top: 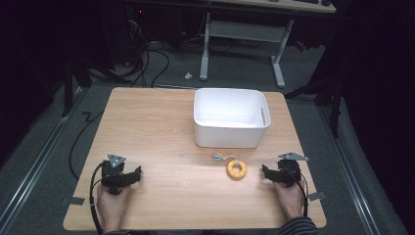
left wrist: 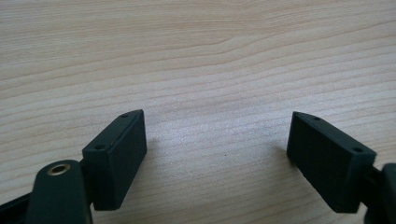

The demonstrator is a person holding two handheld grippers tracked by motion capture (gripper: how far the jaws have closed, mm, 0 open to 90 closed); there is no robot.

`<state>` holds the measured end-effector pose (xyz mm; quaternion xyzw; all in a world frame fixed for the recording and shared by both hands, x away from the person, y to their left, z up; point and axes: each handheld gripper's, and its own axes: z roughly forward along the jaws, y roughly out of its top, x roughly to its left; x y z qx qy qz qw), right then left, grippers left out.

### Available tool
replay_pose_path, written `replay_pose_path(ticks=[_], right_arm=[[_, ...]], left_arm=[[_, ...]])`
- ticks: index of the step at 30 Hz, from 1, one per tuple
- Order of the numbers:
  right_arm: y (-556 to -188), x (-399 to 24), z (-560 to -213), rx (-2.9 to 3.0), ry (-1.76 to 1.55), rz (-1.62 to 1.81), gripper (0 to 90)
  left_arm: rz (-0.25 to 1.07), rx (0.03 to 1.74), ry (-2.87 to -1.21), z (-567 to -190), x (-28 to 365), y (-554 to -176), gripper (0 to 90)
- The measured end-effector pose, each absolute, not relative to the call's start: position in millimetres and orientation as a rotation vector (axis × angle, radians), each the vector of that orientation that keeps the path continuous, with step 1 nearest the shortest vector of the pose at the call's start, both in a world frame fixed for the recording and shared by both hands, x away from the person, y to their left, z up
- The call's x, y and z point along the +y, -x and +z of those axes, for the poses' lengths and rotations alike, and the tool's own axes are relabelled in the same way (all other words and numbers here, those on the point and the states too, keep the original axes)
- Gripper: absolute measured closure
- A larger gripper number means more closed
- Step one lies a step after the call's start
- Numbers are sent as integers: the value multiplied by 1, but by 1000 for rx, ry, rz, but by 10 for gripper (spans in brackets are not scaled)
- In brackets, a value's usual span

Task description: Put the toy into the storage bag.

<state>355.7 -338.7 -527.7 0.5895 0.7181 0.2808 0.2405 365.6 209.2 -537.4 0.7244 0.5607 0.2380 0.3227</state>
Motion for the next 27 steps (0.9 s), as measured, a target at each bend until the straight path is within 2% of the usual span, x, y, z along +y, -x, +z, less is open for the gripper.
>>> replay_pose_path(ticks=[6,16,27], right_arm=[[-355,-341,-521,2022,-1612,752,347],[-350,-336,-510,2075,-1575,852,416],[-343,-324,-493,2140,-1465,888,448]], left_arm=[[625,1472,-1901,-537,209,-366,203],[625,1472,-1902,-537,209,-366,202],[625,1472,-1902,-537,209,-366,202]])
